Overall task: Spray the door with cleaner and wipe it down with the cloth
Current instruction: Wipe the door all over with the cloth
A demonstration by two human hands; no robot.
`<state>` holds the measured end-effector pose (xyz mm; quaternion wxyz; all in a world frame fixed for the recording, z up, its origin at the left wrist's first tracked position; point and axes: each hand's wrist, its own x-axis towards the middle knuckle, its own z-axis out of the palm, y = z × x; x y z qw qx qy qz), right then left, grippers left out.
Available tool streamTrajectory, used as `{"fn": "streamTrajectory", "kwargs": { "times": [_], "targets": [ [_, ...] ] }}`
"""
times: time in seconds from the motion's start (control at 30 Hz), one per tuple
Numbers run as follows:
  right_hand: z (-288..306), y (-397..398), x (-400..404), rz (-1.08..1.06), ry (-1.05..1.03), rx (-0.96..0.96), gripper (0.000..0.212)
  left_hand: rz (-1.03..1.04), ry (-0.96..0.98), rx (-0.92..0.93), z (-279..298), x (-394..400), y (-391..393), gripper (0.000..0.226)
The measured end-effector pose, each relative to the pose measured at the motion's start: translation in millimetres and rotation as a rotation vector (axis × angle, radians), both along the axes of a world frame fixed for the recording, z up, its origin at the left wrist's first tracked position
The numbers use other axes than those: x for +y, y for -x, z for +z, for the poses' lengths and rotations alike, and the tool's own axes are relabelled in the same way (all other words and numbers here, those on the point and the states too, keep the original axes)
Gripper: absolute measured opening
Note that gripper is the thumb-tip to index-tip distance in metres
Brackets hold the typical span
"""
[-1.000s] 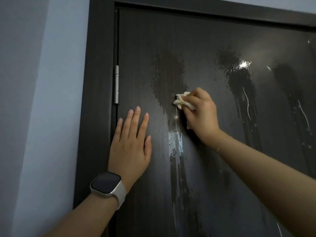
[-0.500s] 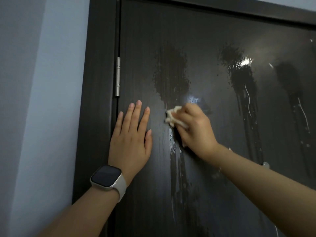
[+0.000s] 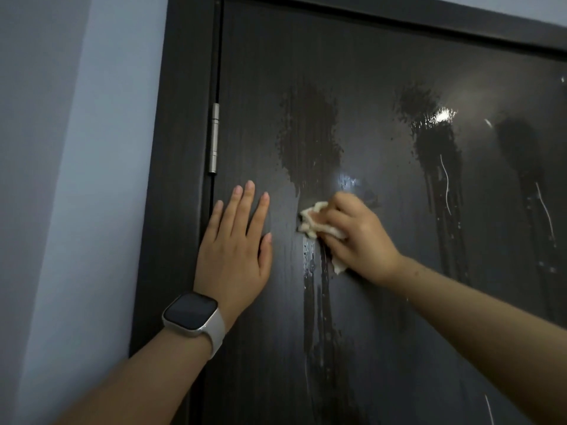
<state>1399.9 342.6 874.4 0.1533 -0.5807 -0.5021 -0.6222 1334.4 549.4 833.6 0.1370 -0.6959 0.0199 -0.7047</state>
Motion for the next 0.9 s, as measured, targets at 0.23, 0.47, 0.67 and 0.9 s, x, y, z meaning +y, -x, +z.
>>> {"fn": "streamTrajectory", "kwargs": {
  "times": [0.23,0.47,0.67,0.9],
  "targets": [
    [75,-5,22,0.129,-0.721,0.272,0.006,0.082,-0.223,-0.059,88,20,41,0.042],
    [76,4,39,0.072,-0.074,-0.036,0.024,-0.01,0.128,-0.197,121,45,30,0.047],
    [138,-9,15,-0.011,-0.708,0.179,0.004,0.015,0.189,-0.207,119,46,25,0.055],
    [122,17,86,0.096,-0.15,-0.054,0.008,-0.001,0.174,-0.234,122,48,25,0.046]
  ]
}}
